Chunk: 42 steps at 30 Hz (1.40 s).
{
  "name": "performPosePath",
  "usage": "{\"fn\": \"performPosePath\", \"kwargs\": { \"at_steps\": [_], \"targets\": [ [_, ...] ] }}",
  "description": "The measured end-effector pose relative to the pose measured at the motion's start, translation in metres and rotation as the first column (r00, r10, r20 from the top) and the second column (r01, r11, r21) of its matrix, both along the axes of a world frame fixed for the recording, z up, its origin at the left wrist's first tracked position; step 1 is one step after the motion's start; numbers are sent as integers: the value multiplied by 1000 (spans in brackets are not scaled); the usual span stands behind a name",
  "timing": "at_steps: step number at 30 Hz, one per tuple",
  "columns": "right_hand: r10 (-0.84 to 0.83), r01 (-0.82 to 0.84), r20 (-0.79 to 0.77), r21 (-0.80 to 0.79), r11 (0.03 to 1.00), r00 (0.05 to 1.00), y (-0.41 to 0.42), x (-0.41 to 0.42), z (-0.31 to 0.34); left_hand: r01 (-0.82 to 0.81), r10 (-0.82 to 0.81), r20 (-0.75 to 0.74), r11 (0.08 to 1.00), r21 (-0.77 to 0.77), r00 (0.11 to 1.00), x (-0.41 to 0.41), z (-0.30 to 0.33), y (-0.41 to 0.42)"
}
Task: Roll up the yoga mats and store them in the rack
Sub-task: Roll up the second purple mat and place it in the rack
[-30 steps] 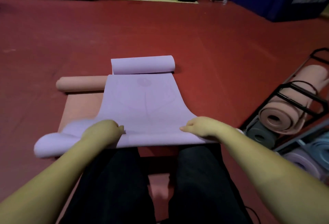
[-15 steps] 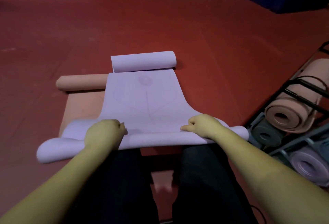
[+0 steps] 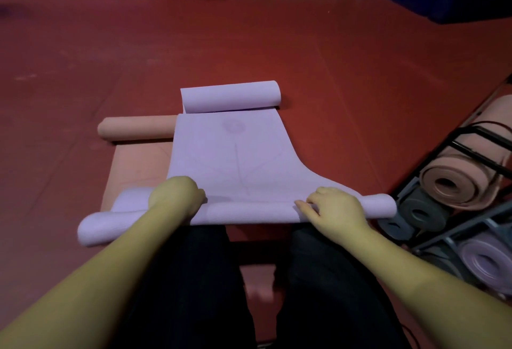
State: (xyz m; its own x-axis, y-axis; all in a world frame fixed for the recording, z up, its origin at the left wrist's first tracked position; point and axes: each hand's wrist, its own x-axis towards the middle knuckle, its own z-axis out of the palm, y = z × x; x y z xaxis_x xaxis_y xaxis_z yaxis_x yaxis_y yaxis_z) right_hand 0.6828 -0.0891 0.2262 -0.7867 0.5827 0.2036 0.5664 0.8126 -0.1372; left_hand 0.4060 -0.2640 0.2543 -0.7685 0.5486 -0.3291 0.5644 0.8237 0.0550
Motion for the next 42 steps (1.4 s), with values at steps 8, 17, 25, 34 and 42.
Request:
{"fn": "performPosePath", "kwargs": {
  "at_steps": [8, 17, 25, 34, 42],
  "targets": [
    [-87, 90, 73, -40, 995, 994, 4, -19, -3, 134, -120, -165, 988, 78, 979, 8, 5, -3],
    [16, 184, 453, -395, 900, 891, 37, -45, 16, 309, -136, -429, 878, 365, 893, 42, -2, -45],
    [52, 211, 450, -513, 832, 891, 47, -55, 18, 345, -181, -489, 899, 270, 853, 33, -18, -34],
    [-21, 32, 134, -81, 996, 991, 24, -20, 2, 149, -98, -222, 963, 226, 970, 14, -2, -8],
    [-1, 99, 342, -270, 958, 940, 49, -42, 44, 146, -131, -124, 982, 121, 984, -6, 37, 10]
  ]
}}
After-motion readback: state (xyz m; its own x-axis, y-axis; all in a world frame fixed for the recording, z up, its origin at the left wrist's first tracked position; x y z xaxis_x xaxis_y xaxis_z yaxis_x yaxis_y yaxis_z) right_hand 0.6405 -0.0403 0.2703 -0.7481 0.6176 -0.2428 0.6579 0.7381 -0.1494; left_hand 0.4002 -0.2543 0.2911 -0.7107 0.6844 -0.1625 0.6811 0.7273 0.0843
